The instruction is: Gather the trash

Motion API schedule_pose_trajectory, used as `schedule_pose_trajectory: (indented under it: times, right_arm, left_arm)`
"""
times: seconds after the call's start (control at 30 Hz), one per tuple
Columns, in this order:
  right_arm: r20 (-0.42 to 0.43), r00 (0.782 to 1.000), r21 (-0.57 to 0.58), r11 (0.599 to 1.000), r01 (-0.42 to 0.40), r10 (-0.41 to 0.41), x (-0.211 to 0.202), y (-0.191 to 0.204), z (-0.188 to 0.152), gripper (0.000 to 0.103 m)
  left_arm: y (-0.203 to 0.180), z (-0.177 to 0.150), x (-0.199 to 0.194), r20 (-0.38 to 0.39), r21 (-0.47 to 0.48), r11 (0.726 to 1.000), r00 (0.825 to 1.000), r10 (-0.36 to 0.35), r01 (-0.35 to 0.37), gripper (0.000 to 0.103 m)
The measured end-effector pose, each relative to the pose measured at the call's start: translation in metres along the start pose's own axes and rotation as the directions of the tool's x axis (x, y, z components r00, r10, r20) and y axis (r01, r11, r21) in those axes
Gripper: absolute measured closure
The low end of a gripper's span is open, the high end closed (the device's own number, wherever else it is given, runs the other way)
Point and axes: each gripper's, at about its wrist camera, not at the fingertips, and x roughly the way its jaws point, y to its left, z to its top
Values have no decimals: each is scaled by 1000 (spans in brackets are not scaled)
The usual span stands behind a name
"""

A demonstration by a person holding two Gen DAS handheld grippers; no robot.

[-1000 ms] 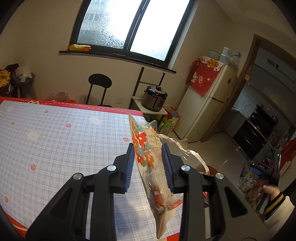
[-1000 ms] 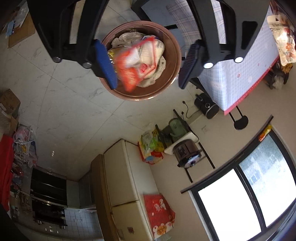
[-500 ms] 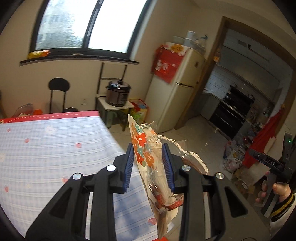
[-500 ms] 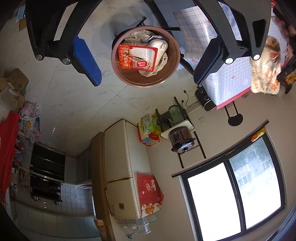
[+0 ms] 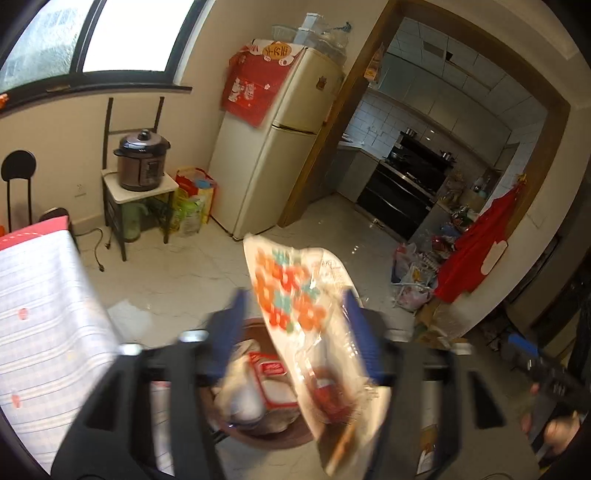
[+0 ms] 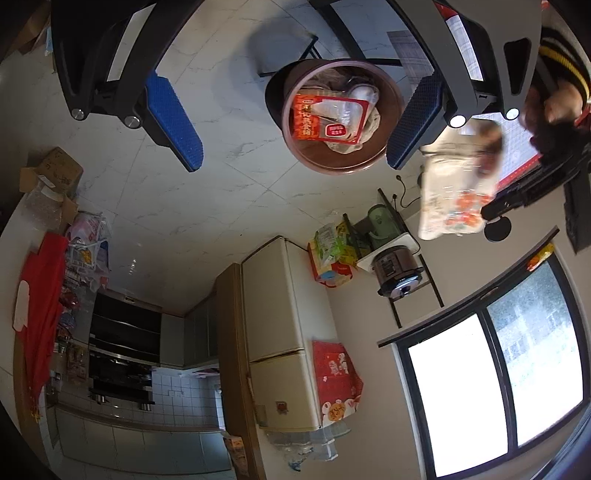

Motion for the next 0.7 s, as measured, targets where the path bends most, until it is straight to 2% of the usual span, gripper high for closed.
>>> schedule_pose_trajectory:
  times: [0.07,0.13,0.3,0.37,0.47,0.7]
  right_arm:
    - [3,1000,1,1000,1,-1,-1,-5,1,5]
    - [8,1000,4,1000,2,-2,-3,-8,2,5]
    - [23,1000,-3,1000,-14,14,-10,-1,8,5]
    - [33,999,-21,1000,-21,22,-17,9,10,5]
    - [52,998,-47,998,-31,34,-32,30,8,5]
    - [72,996,-116,993,-38,46,-72,100,-4,5]
  left_arm:
    - [-9,3,5,16,18,1000,1000,-13,13,21]
    - [-12,3,3,18,40,999,1000,-1,0,21]
    - [-2,-2,-30,39,43,999,999,32,-34,18]
    - [5,-4,-53,50,55,997,997,55,-58,17]
    - [17,-5,-95,84,79,992,992,93,-99,9]
    - [51,-13,-196,137,97,969,968,213,-227,6]
